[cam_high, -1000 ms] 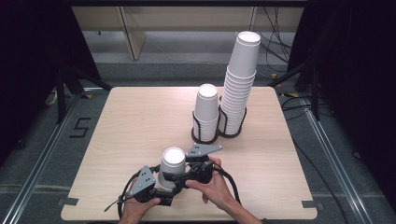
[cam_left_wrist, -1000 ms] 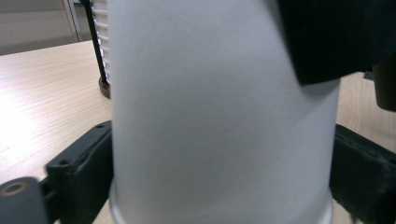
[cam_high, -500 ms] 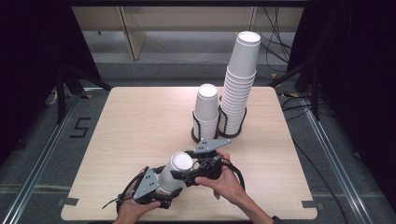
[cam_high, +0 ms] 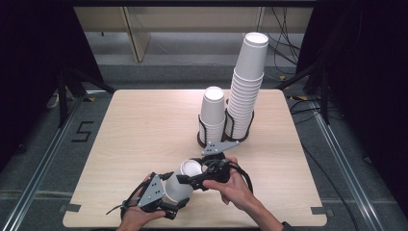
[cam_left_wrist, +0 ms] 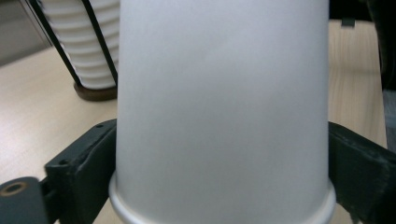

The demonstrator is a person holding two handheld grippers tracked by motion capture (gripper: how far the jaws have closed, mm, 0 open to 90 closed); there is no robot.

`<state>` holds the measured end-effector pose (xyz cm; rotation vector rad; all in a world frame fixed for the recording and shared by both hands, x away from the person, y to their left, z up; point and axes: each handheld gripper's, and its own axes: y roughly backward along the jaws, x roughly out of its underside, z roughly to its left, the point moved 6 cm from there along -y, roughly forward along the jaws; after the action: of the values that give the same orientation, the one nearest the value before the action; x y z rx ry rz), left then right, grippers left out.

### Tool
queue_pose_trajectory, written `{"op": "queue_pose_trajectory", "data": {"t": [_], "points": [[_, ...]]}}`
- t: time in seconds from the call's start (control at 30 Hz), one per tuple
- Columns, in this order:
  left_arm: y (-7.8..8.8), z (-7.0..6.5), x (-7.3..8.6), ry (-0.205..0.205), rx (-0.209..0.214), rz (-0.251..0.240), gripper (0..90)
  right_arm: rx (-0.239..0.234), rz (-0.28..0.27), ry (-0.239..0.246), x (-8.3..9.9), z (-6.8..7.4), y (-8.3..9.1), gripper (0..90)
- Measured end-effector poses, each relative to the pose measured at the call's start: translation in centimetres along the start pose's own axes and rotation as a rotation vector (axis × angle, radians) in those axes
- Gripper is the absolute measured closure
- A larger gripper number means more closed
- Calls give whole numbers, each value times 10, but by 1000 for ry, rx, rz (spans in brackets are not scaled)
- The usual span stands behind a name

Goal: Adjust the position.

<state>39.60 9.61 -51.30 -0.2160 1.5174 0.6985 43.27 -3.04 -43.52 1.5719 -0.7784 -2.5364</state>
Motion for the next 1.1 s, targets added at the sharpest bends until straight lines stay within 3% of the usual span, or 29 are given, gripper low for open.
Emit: {"op": "queue_pose_trajectory", "data": {"t": [0.07,0.13,0.23,0.33,0.37,0.5,0.67,0.8,0.87,0.93,1.0,1.1], "points": [[2,3,-2,9,-20,-33,36,11,-23,-20,-3,1,4,257],[3,4,-4,34,-22,-82,40,0,-63,-9,-8,1,7,258],[5,6,-7,54,-27,-113,37,-24,-104,-53,-12,0,11,259],[5,4,-8,47,-30,-138,34,-55,-118,-80,-13,0,11,259],[6,3,-10,35,-42,-148,29,-59,-112,-114,-12,1,11,259],[9,6,-13,21,-56,-167,48,-73,-112,-109,-10,-1,9,259],[10,8,-13,8,-45,-133,96,-75,-107,-122,-9,-3,9,251],[9,7,-13,-8,-18,-112,130,-83,-76,-107,-8,-4,11,235],[11,6,-11,-40,-15,-63,139,-70,-45,-95,-7,-4,13,227],[11,6,-9,-46,-6,-39,145,-41,-41,-39,-8,-7,15,199],[10,5,-9,-47,5,-37,151,-34,-20,-24,-8,-7,16,180],[11,4,-7,-77,20,20,152,-11,27,29,-7,-7,20,159]]}}
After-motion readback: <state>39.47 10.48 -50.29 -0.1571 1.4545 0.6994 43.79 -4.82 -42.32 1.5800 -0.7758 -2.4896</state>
